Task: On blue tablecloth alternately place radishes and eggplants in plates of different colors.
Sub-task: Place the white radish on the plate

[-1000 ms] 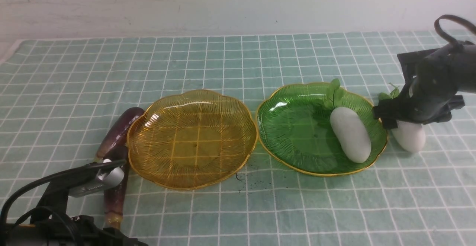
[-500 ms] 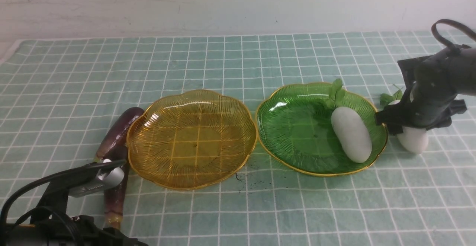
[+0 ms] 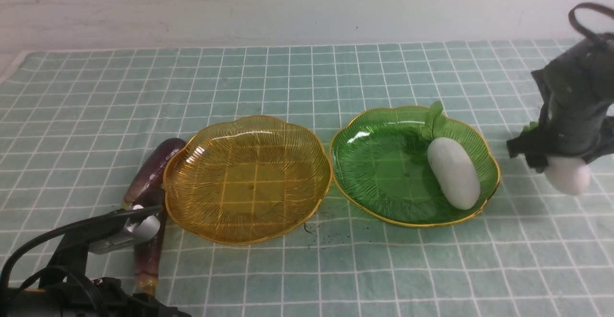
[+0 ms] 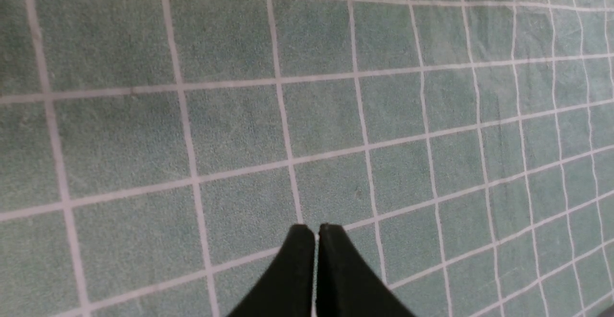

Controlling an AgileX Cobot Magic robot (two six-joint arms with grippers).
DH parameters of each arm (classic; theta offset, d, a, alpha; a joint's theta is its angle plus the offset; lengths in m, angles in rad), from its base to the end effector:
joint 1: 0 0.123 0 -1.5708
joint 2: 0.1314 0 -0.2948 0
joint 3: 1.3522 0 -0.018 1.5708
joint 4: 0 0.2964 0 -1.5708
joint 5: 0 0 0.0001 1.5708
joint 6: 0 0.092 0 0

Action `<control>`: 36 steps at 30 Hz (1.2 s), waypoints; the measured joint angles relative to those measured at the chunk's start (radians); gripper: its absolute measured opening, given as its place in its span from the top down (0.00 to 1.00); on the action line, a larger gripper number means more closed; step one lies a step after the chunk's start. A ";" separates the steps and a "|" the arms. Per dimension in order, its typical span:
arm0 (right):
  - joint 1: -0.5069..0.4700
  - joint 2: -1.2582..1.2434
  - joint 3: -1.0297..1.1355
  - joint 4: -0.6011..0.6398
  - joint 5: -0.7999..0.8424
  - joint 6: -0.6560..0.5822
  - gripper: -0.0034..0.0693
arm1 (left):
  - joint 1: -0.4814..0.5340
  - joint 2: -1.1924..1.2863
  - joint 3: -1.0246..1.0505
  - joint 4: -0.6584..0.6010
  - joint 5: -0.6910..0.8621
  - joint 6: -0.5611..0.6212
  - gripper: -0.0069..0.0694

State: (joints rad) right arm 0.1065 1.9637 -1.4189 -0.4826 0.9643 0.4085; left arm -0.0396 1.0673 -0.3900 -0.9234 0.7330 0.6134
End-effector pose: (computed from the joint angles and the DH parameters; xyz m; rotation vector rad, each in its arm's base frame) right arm 0.4400 0.0117 0.1802 0.0753 2.8470 -0.5275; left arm 0.1831 -0.0565 0.1788 0.0242 2.6119 -0.8146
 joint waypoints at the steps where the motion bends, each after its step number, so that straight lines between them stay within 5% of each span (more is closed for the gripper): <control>1: 0.000 -0.020 -0.035 0.011 0.044 0.000 0.29 | 0.000 0.000 0.000 0.000 0.000 0.000 0.92; 7: 0.013 -0.070 -0.169 0.139 0.205 -0.024 0.29 | 0.000 0.000 0.000 0.000 0.000 0.001 0.92; 15: 0.143 -0.075 -0.187 0.463 0.222 -0.270 0.29 | 0.000 0.000 0.000 0.000 -0.011 0.002 0.92; 27: 0.246 -0.075 -0.187 0.529 0.173 -0.414 0.29 | 0.000 0.000 0.000 0.000 -0.024 0.002 0.92; 36: 0.248 -0.075 -0.187 0.524 0.171 -0.409 0.16 | 0.000 0.000 0.000 -0.001 -0.024 0.002 0.92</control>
State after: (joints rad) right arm 0.3546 1.8891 -1.6057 0.0416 1.1355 0.0000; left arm -0.0396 1.0673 -0.3900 -0.9243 0.7089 0.6153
